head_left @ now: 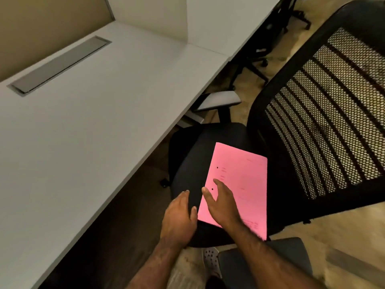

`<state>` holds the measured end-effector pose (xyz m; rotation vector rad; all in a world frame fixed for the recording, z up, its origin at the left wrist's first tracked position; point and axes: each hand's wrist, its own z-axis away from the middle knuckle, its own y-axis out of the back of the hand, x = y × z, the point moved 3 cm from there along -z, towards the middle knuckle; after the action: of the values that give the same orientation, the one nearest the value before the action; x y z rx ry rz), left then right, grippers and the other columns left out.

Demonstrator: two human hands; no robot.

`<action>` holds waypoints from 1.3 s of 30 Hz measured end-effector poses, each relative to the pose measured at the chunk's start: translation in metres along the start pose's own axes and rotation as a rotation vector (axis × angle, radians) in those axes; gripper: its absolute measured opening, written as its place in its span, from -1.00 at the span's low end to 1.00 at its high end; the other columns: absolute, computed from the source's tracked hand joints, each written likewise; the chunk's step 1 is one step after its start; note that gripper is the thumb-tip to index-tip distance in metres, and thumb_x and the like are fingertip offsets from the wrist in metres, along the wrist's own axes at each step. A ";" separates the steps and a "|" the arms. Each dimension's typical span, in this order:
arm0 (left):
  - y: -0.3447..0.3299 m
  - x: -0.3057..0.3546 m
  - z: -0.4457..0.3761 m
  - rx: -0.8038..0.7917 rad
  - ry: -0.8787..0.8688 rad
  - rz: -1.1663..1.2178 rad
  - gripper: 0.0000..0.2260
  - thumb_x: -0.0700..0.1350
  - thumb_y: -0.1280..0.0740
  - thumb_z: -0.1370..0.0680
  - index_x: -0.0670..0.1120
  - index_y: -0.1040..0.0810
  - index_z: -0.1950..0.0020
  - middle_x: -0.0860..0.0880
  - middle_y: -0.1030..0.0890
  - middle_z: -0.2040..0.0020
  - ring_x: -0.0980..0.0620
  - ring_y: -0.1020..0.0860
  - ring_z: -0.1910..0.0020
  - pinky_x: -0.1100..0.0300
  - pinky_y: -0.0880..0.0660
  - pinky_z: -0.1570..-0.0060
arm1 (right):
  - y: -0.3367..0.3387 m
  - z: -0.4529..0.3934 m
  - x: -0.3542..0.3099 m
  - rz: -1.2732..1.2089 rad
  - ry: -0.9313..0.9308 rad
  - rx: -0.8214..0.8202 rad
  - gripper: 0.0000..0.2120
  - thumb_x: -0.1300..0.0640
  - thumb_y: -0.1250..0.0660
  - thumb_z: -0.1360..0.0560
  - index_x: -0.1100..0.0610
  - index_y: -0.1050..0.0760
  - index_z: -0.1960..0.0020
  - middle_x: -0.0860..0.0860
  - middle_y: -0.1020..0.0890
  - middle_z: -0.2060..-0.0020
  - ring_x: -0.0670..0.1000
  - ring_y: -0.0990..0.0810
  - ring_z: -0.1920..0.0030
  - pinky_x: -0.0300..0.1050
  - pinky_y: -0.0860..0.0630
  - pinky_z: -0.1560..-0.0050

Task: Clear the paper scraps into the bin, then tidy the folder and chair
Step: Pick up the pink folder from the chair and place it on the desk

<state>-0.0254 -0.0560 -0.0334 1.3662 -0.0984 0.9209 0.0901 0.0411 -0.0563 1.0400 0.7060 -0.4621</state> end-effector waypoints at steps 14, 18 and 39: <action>-0.116 0.035 -0.121 -0.400 0.153 -0.188 -0.27 0.13 -0.24 -0.55 0.08 0.15 -0.55 -0.12 -0.08 -0.56 -0.19 -0.22 -0.47 -0.14 -0.29 -0.39 | 0.073 -0.070 0.156 0.118 -0.620 0.016 -0.13 -0.05 -0.44 -0.42 0.17 -0.02 -0.52 0.18 -0.23 -0.46 0.25 -0.27 -0.40 0.16 -0.37 -0.32; -0.122 0.032 -0.128 -0.295 0.292 -0.071 -0.35 0.00 -0.31 -0.50 0.00 -0.07 -0.51 -0.09 -0.34 -0.29 -0.11 -0.43 -0.22 -0.11 -0.52 -0.15 | 0.073 -0.077 0.167 0.163 -0.689 0.034 -0.23 0.00 -0.45 -0.41 0.21 -0.15 -0.46 0.22 -0.34 -0.35 0.25 -0.37 -0.32 0.17 -0.45 -0.24; 0.030 0.060 -0.062 0.178 0.192 0.394 -0.53 -0.25 -0.24 -0.49 0.41 -0.35 0.11 0.25 -0.43 0.10 0.21 -0.53 0.21 0.47 -0.35 0.42 | 0.095 -0.029 0.062 -0.399 -0.352 0.151 -0.71 0.18 -0.31 -0.51 0.04 -0.40 -0.21 -0.06 -0.60 0.12 0.00 -0.61 0.15 -0.06 -0.59 0.24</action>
<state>-0.0313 0.0248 0.0073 1.4410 -0.1450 1.4150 0.1864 0.1081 -0.0520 0.9254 0.5666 -1.0308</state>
